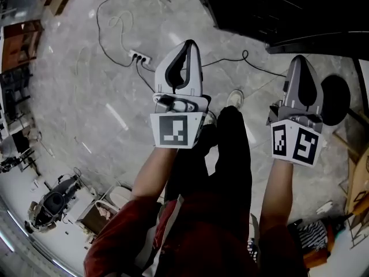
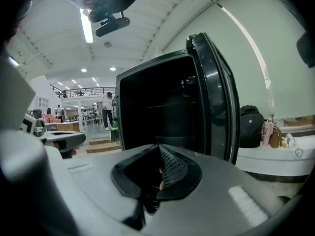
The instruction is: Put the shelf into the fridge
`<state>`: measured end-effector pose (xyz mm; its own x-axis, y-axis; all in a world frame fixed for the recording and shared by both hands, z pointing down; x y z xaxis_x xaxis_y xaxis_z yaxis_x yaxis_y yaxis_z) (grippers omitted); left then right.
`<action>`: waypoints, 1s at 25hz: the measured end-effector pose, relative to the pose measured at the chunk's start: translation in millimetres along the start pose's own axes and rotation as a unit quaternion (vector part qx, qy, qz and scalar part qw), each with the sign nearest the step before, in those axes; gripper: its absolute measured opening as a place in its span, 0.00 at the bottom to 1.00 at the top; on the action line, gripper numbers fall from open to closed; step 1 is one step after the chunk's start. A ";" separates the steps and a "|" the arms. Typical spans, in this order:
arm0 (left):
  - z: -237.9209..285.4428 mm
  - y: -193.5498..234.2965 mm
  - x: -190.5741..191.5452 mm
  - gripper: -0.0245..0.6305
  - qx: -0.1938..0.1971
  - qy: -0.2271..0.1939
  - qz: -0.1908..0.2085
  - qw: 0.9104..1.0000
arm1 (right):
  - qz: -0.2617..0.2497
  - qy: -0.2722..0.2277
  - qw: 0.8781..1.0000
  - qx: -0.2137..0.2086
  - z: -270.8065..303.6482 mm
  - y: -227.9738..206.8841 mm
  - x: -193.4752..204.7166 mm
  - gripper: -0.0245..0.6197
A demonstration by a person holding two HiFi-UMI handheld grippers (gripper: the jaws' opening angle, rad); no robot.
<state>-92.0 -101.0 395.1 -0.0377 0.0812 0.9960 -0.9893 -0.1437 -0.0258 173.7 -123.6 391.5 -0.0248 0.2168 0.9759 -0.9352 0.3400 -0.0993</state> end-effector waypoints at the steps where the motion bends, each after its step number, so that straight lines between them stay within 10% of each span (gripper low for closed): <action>1: 1.8 -3.5 7.0 0.04 0.000 0.002 0.008 1.000 | 0.004 0.000 1.000 0.000 1.9 -3.3 6.9 0.03; 25: 48.9 17.8 119.6 0.04 0.046 0.023 -0.007 0.999 | 0.111 0.015 0.991 0.072 66.9 5.3 121.8 0.03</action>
<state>-107.2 -142.1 518.0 -0.0326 0.1277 0.9913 -0.9726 -0.2326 -0.0020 142.1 -156.6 522.9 -0.2264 0.3002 0.9266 -0.9488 0.1472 -0.2795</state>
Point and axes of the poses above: the fingertips, and each gripper's own axes: z forward along the fingers, y to its left, x out of its underside, the point moved 10 cm from there along -z, backward along the fingers, and after that the axes turned 3 degrees about -x, right-handed, at the moved point
